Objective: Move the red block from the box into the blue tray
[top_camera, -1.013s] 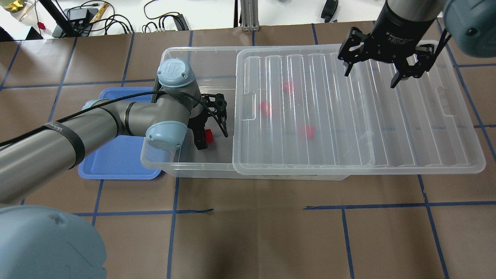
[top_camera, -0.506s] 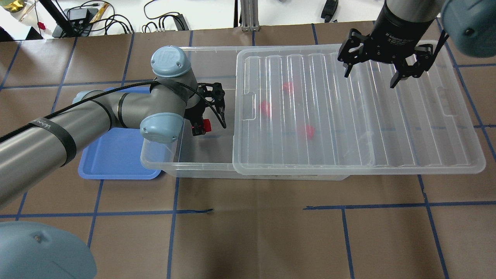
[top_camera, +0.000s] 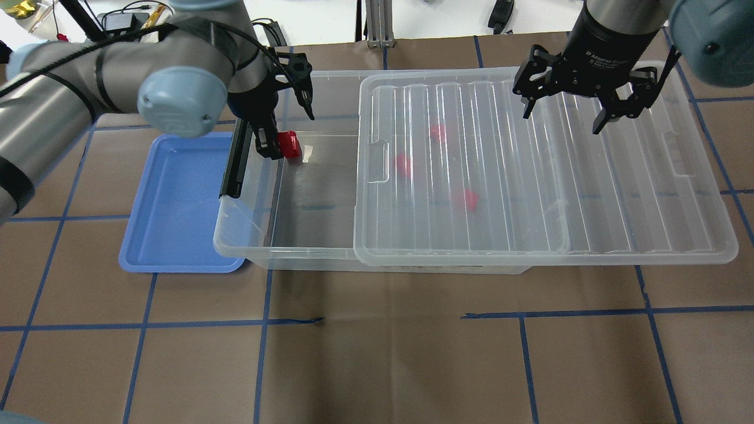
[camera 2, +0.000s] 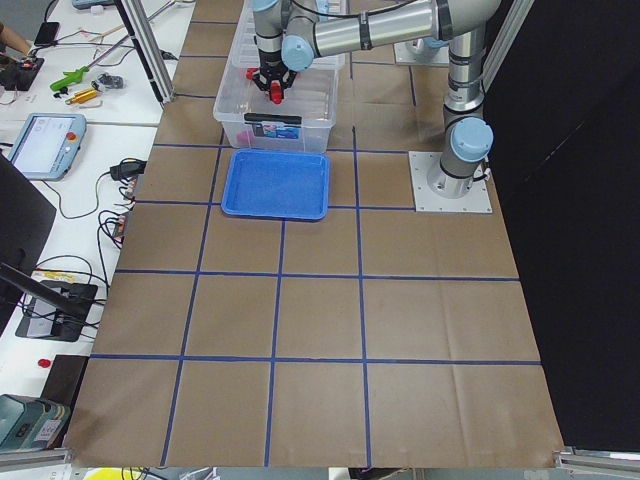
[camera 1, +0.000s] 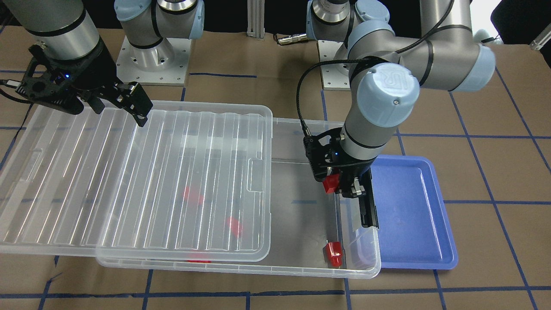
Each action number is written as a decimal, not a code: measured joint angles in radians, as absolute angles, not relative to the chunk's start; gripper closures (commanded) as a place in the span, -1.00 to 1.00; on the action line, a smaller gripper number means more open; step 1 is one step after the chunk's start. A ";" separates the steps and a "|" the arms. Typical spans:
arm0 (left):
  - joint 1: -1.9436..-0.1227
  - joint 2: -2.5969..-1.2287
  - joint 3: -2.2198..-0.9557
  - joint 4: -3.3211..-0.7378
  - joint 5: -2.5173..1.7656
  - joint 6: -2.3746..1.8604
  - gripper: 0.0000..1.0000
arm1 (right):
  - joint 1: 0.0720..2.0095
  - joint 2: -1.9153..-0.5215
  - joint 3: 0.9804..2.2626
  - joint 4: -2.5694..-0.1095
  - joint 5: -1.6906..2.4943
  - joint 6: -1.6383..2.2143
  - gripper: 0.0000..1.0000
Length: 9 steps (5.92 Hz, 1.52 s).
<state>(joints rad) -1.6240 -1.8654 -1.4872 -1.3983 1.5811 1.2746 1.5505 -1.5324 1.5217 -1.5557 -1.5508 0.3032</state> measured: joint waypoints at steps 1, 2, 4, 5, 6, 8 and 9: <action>-1.553 -1.853 -1.430 -1.481 1.581 1.325 0.84 | 1.546 -1.532 1.522 -1.553 -1.552 0.302 -1.00; -1.468 -1.849 -1.415 -1.509 1.583 1.442 0.84 | 1.523 -1.532 1.522 -1.550 -1.572 0.232 -1.00; -1.329 -1.858 -1.500 -1.458 1.585 1.679 0.84 | 1.281 -1.532 1.543 -1.565 -1.672 -0.157 -1.00; -1.305 -1.862 -1.602 -1.332 1.586 1.740 0.84 | 1.114 -1.527 1.597 -1.635 -1.689 -0.359 -1.00; -1.297 -1.871 -1.709 -1.180 1.587 1.779 0.80 | 0.991 -1.520 1.676 -1.761 -1.696 -0.509 -1.00; -1.294 -1.935 -1.867 -0.933 1.585 1.805 0.31 | 0.872 -1.515 1.827 -1.977 -1.699 -0.649 -1.00; -1.293 -1.971 -1.887 -0.877 1.584 1.806 -0.86 | 0.857 -1.514 1.869 -2.004 -1.690 -0.654 -1.00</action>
